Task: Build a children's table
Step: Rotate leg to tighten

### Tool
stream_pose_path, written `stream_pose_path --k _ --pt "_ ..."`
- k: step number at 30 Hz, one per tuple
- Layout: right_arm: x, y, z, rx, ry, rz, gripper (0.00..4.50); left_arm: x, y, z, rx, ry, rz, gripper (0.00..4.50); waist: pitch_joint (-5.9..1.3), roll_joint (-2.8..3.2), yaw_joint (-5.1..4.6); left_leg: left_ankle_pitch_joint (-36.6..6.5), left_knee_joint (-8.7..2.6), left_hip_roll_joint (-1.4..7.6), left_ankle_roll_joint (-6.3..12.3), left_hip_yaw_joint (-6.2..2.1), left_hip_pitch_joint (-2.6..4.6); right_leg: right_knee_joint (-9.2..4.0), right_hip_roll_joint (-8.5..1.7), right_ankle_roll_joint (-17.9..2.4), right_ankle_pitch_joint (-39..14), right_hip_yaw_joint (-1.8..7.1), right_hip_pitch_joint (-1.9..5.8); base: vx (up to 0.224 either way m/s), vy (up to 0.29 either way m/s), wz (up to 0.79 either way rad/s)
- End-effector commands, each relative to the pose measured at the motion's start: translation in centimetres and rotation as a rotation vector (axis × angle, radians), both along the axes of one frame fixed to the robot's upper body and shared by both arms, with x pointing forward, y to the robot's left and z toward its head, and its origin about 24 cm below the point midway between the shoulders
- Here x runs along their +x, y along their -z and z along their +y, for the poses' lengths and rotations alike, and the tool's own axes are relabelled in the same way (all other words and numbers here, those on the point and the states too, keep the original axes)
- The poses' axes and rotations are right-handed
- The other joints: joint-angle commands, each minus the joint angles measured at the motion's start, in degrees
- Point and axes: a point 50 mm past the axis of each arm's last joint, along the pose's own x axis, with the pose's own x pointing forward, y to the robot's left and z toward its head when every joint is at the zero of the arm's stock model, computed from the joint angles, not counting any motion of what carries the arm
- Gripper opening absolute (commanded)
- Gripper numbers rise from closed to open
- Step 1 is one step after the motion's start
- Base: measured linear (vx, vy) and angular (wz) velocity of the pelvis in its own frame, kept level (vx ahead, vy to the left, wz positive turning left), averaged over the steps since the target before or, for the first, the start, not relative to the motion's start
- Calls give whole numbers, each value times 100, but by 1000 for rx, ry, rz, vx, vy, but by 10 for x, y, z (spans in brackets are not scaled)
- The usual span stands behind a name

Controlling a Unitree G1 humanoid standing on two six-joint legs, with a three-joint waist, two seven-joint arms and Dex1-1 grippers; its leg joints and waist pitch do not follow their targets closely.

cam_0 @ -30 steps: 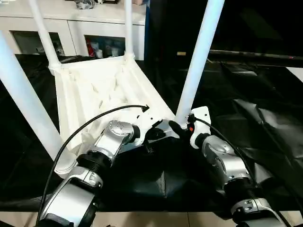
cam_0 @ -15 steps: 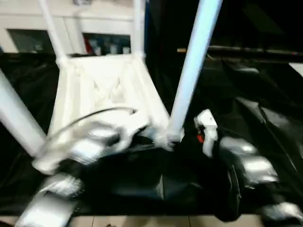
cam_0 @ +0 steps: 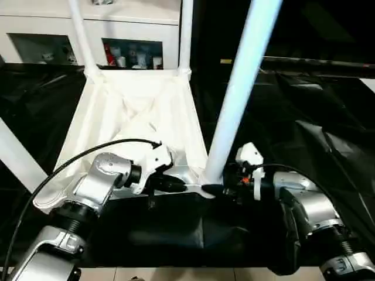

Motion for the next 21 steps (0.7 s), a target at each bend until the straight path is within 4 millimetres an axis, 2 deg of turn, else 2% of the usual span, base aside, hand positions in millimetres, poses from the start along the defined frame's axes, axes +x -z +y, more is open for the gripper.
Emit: stream_pose_path --k 1,2,4,8,11,13,14,16,17,18,19,20,21 --pt "-1 -2 0 2 -30 -11 345 -4 2 -5 -44 11 29 0 -326 -30 9 -987 -311 154 280 -51 54 -314 -324 -1292 -727 205 278 0 0 0" --pt "-1 -2 -1 2 -31 -11 321 -4 2 -5 -44 11 29 0 -322 -28 11 -1004 -312 154 284 -52 58 -319 -321 -1288 -768 203 272 0 0 0" --pt "-1 -2 -1 1 -33 -11 317 -5 2 -5 -44 11 31 0 -321 -31 12 -1028 -313 154 264 -54 58 -326 -323 -1267 -847 203 275 0 0 0" --pt "-1 -1 -1 4 -35 -12 281 -6 2 -4 -42 8 34 0 -331 -31 13 -995 -305 152 271 -56 57 -312 -323 -1278 -784 204 281 0 0 0" --pt "3 8 0 20 75 -6 277 -5 6 -7 -44 -24 34 0 -331 -34 2 -965 -300 146 282 -53 49 -309 -328 -1299 -755 204 277 0 0 0" --pt "8 18 -2 3 217 6 274 1 10 -11 -25 -88 -5 0 -306 -51 -22 -1098 -316 141 227 -59 40 -341 -330 -1249 -1020 202 269 0 0 0" --pt "9 23 -2 -6 273 10 274 4 12 -13 -17 -118 -21 0 -279 -56 -46 -1372 -336 127 96 -68 73 -417 -343 -1083 -1637 206 240 0 0 0" --pt "11 32 0 -11 395 47 273 11 17 -20 8 -186 -41 0 -266 -58 -73 -1597 -350 119 -7 -84 92 -472 -343 -897 -2183 207 223 0 0 0" --pt "11 36 3 -12 443 64 273 15 19 -24 20 -223 -51 0 -258 -54 -78 -1663 -359 123 -35 -93 97 -486 -346 -839 -2323 207 218 0 0 0" --pt "14 40 11 -14 540 83 272 21 21 -34 28 -290 -63 0 -251 -40 -80 -1789 -356 111 -55 -93 134 -535 -344 -727 -2615 209 182 0 0 0" --pt "16 41 16 -14 595 95 272 25 22 -41 30 -326 -66 0 -246 -58 -88 -1892 -355 100 -100 -108 151 -562 -344 -621 -2913 195 169 0 0 0" --pt "18 41 20 -19 625 98 272 27 22 -45 32 -343 -69 0 -249 -27 -101 -1919 -364 92 -103 -118 140 -570 -351 -582 -3014 197 167 0 0 0" --pt "19 41 22 -29 643 93 272 28 22 -48 33 -347 -73 0 -256 -23 -102 -1957 -373 104 -129 -140 139 -586 -355 -511 -3093 183 172 0 0 0"
